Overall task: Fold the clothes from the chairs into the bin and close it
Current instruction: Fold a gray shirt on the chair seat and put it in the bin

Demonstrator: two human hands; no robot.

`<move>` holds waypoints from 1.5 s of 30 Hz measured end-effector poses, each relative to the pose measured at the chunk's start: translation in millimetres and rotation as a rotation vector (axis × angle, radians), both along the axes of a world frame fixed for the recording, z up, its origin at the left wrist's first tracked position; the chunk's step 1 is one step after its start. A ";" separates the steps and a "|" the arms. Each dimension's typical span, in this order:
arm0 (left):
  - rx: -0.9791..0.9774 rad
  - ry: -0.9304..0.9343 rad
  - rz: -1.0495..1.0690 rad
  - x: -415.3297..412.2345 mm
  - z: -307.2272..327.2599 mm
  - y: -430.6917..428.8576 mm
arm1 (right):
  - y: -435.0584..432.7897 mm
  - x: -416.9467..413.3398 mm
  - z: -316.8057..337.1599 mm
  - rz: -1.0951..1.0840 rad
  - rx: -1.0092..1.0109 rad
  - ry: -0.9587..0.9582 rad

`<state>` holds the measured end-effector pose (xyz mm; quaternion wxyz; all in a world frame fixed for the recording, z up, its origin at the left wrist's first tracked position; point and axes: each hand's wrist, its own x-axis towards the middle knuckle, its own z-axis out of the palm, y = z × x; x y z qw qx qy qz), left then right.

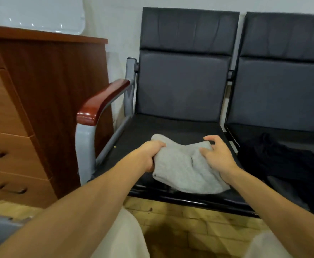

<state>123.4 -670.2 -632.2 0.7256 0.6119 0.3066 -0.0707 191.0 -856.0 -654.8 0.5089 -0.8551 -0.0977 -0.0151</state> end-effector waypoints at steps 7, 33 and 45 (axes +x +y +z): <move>0.041 -0.357 0.157 -60.8 43.7 46.7 | 61.0 -42.0 61.2 0.168 -0.021 -0.142; 0.185 -0.033 1.058 -491.4 -161.0 196.3 | 356.0 -331.4 -111.8 1.314 -0.493 -0.133; 0.185 0.507 1.026 -570.7 -225.3 120.9 | 332.2 -439.5 -208.3 1.530 -0.722 0.211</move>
